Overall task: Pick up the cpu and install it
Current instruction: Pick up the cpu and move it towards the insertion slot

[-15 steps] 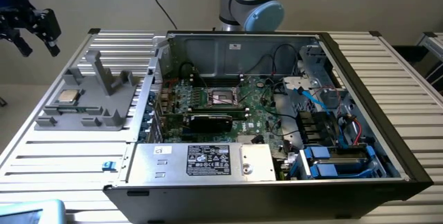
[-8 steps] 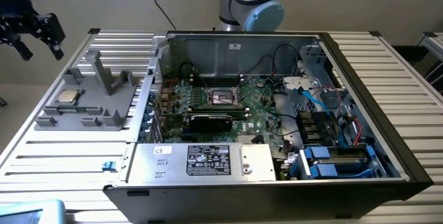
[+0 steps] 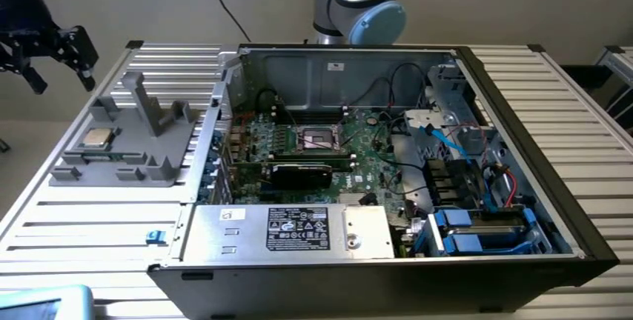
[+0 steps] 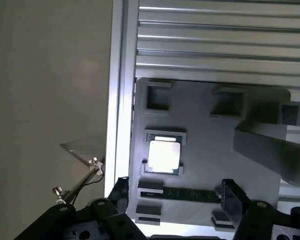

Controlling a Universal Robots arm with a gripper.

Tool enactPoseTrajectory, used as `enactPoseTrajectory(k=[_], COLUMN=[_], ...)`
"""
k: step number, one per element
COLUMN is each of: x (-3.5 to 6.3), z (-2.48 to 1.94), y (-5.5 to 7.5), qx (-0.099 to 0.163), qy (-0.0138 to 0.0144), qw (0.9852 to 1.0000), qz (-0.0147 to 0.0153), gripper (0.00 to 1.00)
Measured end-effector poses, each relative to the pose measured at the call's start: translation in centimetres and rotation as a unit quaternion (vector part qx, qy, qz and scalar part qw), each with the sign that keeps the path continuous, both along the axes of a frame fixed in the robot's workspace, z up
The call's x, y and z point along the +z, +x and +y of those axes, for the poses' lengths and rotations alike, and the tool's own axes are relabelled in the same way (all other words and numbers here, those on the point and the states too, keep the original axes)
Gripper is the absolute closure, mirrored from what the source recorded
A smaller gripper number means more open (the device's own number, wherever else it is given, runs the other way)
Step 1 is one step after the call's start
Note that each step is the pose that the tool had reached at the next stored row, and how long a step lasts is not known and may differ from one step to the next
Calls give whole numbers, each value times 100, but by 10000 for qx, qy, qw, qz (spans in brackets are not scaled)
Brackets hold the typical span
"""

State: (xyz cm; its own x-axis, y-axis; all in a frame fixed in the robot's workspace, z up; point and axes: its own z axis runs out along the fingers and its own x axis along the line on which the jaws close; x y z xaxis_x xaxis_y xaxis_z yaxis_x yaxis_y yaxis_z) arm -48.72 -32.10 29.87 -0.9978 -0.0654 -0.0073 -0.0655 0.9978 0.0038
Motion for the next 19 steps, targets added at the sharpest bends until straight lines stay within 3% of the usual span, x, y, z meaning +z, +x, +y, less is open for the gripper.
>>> enactPoseTrajectory(k=[10,14,19], x=[-178,-223,-308], z=[-41,-43,-45], y=[2,3,13], qx=[-1,-4,-11], qy=[22,63,69], qw=[10000,10000,10000], qz=[6,40,63], gripper=[16,16,16])
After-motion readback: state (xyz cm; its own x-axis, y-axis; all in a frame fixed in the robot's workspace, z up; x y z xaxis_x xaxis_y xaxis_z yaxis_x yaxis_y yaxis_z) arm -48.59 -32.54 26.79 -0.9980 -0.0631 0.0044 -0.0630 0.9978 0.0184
